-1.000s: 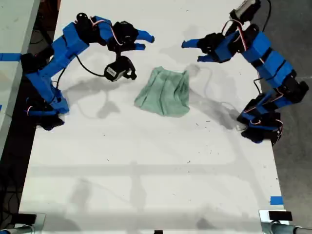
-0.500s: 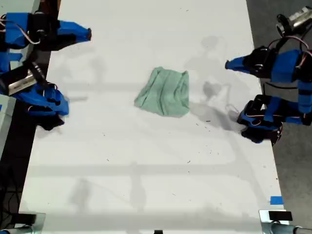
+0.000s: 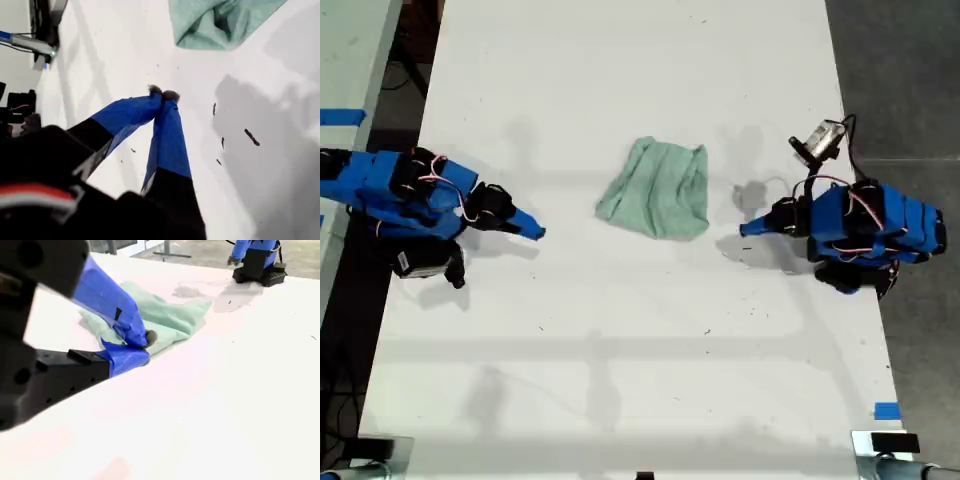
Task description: Fold t shirt
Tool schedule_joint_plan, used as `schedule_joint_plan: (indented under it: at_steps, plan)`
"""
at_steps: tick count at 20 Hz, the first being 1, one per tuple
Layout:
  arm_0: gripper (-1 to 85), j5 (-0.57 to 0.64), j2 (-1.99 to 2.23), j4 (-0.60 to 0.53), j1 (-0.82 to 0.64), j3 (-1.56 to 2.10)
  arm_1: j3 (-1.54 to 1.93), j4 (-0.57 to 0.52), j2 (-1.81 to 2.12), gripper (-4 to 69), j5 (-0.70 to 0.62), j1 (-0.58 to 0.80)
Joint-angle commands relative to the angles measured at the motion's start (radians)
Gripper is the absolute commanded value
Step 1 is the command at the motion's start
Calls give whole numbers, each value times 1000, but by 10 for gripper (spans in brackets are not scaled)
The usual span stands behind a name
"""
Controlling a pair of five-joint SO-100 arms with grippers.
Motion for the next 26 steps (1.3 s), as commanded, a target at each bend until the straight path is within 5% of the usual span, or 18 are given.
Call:
schedule_joint_plan:
  at_steps: [1, 5, 8, 9, 14, 26]
  plan:
    - [-2, -86, 488, 112, 15, 364, 132, -3, 31, -3, 55, -23]
    - [9, -61, 480, 173, 44, 348, 230, 46, 32, -4, 98, -18]
    - [88, 5, 480, 196, 40, 334, 236, 46, 32, 79, 179, -67]
    - [94, 5, 480, 196, 40, 334, 236, 46, 32, 156, 132, -107]
    - [111, 5, 480, 196, 35, 334, 239, 43, 32, 151, -100, -253]
    - [111, 5, 480, 196, 34, 334, 239, 43, 32, 151, -101, -244]
